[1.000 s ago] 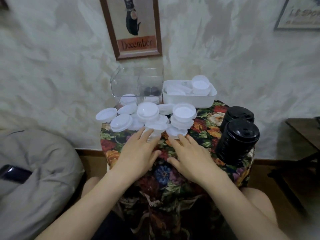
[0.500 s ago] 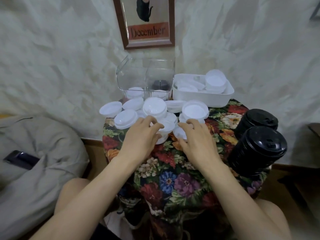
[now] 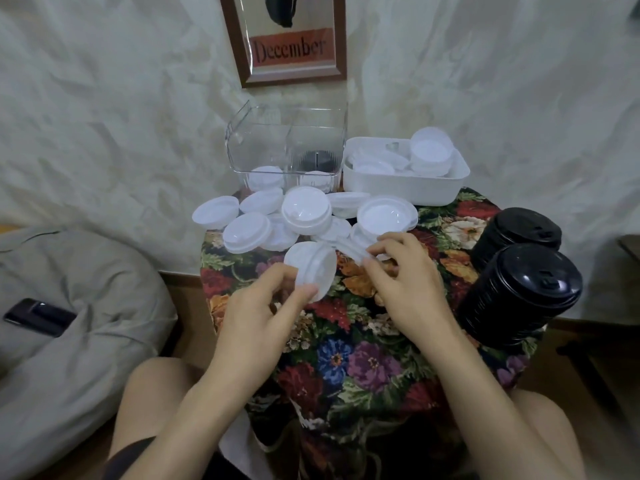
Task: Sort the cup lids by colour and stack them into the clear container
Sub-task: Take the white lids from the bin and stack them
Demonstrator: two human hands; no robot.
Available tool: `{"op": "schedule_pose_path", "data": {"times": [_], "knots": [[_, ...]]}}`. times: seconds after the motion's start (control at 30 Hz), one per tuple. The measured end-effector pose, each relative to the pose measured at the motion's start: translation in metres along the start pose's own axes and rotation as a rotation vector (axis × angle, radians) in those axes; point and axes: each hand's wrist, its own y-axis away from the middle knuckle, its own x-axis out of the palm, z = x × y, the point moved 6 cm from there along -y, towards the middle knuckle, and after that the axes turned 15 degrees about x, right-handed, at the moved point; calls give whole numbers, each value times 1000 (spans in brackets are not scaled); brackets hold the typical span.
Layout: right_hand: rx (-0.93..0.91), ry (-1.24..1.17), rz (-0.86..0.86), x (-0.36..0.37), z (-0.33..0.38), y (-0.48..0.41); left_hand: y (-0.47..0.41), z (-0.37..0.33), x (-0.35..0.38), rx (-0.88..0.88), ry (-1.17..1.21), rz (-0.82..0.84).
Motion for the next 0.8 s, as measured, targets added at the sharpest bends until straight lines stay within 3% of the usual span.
{"op": "schedule_pose_path", "data": {"times": [0.13, 0.23, 0.33, 0.5, 0.67, 0.8], "knots": [[166, -449, 126, -3, -10, 14, 0, 16, 9, -228, 264, -26], [289, -645, 175, -1, -20, 22, -2, 29, 21, -306, 290, 76], [334, -663, 178, 2, -28, 26, -7, 34, 25, -323, 264, 150], [258, -593, 219, 2, -25, 28, -12, 38, 22, -315, 191, 223], [280, -741, 143, -4, -28, 28, -9, 36, 27, -432, 411, 189], [286, -693, 248, 2, -28, 29, -10, 30, 42, -408, 521, 259]]}}
